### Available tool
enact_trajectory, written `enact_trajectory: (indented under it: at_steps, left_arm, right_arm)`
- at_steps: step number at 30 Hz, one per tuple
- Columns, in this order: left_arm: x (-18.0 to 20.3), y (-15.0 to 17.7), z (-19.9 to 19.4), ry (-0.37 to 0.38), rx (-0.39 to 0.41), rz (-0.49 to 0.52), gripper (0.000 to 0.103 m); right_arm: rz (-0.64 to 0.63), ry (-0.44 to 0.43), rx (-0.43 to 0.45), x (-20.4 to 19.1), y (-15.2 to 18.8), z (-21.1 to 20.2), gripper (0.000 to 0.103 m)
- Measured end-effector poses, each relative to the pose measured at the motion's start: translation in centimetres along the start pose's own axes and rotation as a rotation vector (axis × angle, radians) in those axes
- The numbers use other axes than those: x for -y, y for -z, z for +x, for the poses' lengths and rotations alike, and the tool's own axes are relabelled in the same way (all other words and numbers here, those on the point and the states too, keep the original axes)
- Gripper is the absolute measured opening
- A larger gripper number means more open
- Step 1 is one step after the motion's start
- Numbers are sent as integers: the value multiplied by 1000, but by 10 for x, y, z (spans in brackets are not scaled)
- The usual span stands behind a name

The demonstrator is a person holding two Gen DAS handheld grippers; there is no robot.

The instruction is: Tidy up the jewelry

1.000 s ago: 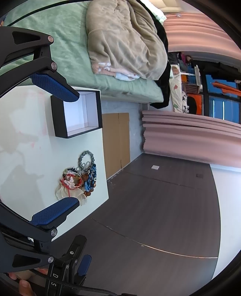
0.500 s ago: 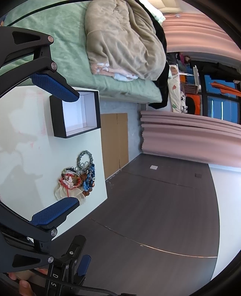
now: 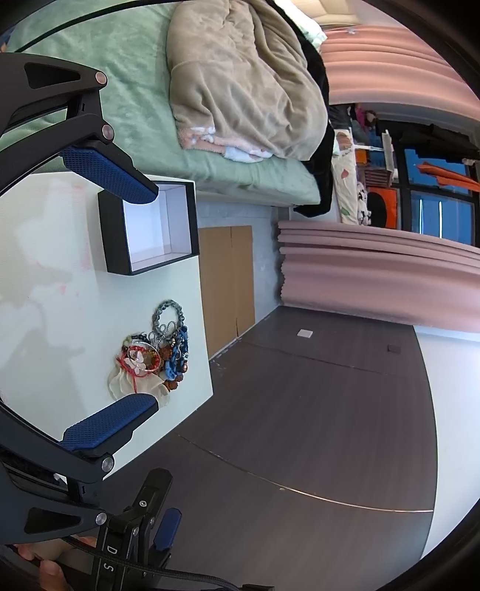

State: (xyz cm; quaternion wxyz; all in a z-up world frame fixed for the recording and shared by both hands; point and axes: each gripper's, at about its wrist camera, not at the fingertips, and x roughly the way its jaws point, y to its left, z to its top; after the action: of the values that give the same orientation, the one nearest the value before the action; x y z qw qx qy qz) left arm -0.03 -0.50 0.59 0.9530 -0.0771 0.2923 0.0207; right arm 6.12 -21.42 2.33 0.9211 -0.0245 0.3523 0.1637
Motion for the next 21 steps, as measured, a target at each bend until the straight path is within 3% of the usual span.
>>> enact_trajectory:
  at_steps: [21]
  left_arm:
    - [0, 0, -1, -1, 0, 2, 102]
  right_arm:
    - [28, -2, -4, 6, 0, -4, 103]
